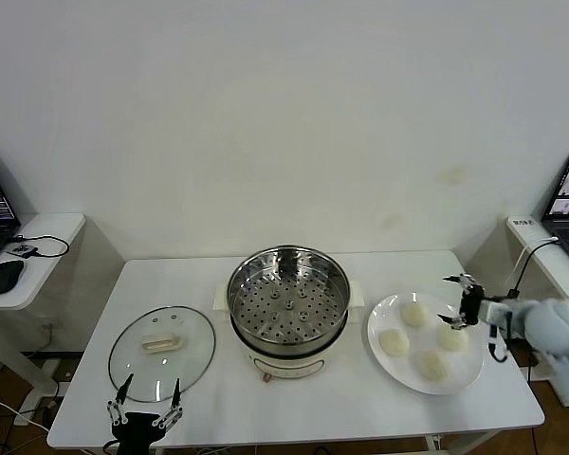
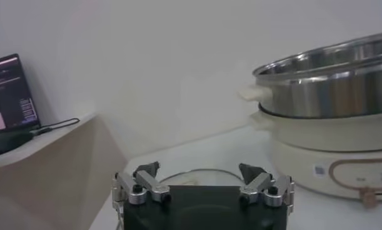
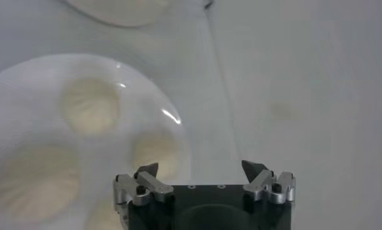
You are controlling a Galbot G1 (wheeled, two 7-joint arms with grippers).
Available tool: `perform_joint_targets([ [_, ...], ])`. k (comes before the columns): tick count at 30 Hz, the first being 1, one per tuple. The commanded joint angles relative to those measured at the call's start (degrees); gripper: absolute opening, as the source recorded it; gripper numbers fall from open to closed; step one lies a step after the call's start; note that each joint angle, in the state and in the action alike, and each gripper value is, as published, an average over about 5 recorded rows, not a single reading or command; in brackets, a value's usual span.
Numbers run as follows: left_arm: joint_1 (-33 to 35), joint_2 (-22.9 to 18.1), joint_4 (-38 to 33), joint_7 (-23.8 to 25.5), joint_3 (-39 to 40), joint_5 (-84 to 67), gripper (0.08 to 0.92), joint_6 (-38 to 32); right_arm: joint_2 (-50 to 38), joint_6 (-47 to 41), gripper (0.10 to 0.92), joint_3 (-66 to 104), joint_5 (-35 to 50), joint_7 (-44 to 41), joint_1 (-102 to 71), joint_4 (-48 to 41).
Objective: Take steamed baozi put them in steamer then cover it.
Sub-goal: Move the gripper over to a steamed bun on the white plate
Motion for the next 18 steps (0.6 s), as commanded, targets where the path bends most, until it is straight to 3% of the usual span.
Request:
perform_joint_targets([
  [1,-0.1,0.2,0.0,-0.4,-1.0,1.2,0.823,0.6,-0.4,2.4,0.823,-33.6,2.6,-11.2,29.3,-14.3],
  [18,-0.8,0.3,0.4,-0.2,-2.6,1.3,0.823,0.9,12.7,2.4,0.823,-34.9,0.4,-8.2,28.3,-25.4],
])
